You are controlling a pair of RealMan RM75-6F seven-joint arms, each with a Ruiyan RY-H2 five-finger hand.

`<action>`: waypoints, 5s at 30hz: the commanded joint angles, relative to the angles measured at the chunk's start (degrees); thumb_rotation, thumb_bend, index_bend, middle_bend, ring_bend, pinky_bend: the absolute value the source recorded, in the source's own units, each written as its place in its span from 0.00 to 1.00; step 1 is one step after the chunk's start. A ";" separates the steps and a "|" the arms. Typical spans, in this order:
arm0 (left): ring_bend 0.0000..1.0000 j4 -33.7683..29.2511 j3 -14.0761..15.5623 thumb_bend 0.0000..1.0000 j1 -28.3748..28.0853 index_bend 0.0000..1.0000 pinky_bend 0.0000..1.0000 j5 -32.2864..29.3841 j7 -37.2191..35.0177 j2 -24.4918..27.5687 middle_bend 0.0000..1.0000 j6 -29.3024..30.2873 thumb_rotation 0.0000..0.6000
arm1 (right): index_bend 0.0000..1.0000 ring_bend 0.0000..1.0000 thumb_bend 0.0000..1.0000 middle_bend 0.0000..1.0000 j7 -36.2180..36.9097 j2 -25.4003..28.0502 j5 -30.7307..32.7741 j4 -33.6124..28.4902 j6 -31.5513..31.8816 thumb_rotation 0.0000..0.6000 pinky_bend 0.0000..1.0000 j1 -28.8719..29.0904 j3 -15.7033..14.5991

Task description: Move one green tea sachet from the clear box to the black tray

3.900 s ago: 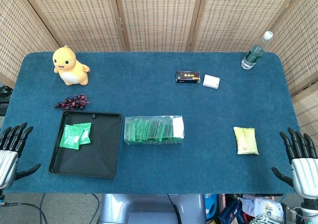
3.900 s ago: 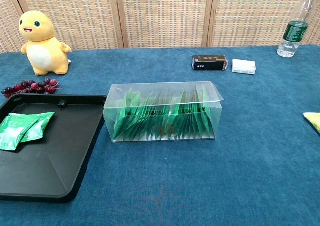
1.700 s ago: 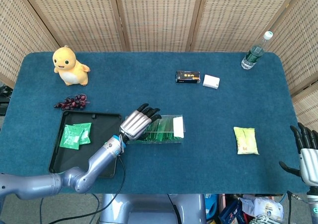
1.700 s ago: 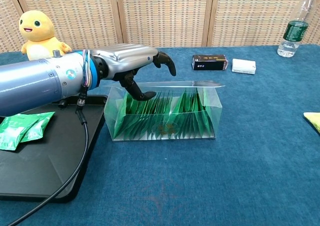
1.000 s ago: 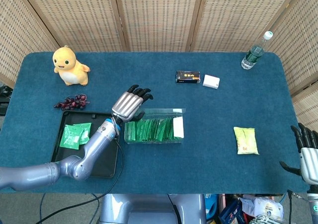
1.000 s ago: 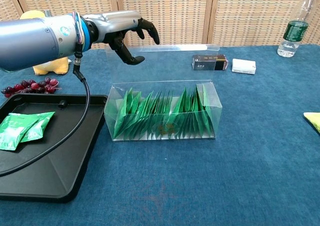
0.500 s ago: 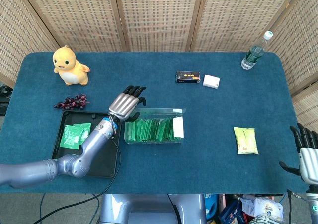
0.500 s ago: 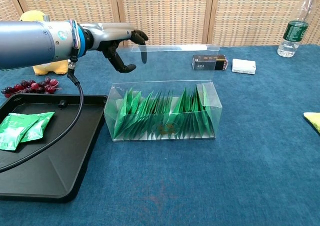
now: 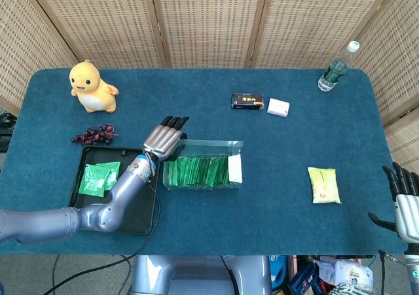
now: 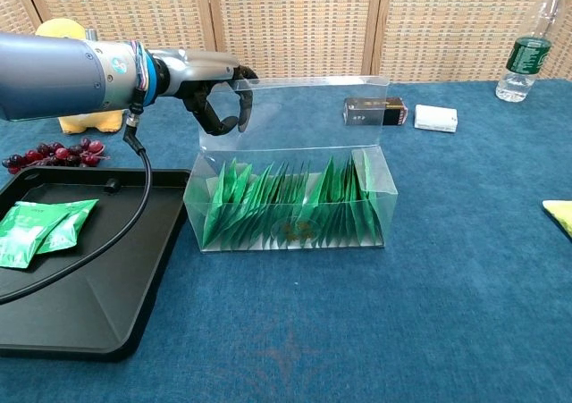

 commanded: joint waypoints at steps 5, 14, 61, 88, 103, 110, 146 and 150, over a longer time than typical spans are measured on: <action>0.00 0.93 0.72 0.60 -0.70 0.54 0.01 -1.02 -0.58 -0.18 0.00 0.32 1.00 | 0.00 0.00 0.00 0.00 -0.26 -0.17 0.13 0.10 -0.31 1.00 0.00 0.13 -0.09; 0.00 1.27 0.95 0.61 -1.32 0.00 0.00 -4.32 -1.37 0.75 0.00 0.83 1.00 | 0.00 0.00 0.00 0.00 -0.15 -0.17 0.13 0.13 -0.46 1.00 0.00 0.20 -0.16; 0.00 12.24 3.40 0.46 1.22 0.38 0.00 34.06 -13.96 -12.36 0.00 2.55 1.00 | 0.00 0.00 0.00 0.00 1.46 0.17 1.22 0.64 -1.94 1.00 0.00 0.59 -0.15; 0.00 15.80 0.54 0.44 -1.26 0.36 0.00 29.26 -10.01 -15.65 0.00 -1.20 1.00 | 0.00 0.00 0.00 0.00 1.93 0.16 2.28 1.02 -2.55 1.00 0.00 0.76 0.22; 0.00 16.34 0.97 0.44 -0.54 0.40 0.00 29.88 -11.55 -15.84 0.00 -1.25 1.00 | 0.00 0.00 0.00 0.00 2.00 0.15 2.39 1.01 -2.82 1.00 0.00 0.86 0.20; 0.00 16.33 0.93 0.44 -0.60 0.41 0.00 29.80 -11.52 -15.94 0.00 -1.53 1.00 | 0.00 0.00 0.00 0.00 2.06 0.16 2.45 1.04 -2.81 1.00 0.00 0.85 0.22; 0.00 15.92 1.01 0.44 -1.27 0.50 0.00 27.28 -8.68 -15.67 0.00 -2.56 1.00 | 0.00 0.00 0.00 0.00 2.09 -0.01 2.97 1.43 -3.42 1.00 0.00 1.06 0.29; 0.00 16.18 0.95 0.45 -1.24 0.50 0.00 27.62 -8.92 -15.87 0.00 -2.10 1.00 | 0.01 0.00 0.00 0.00 2.10 -0.04 2.92 1.44 -3.46 1.00 0.00 1.09 0.26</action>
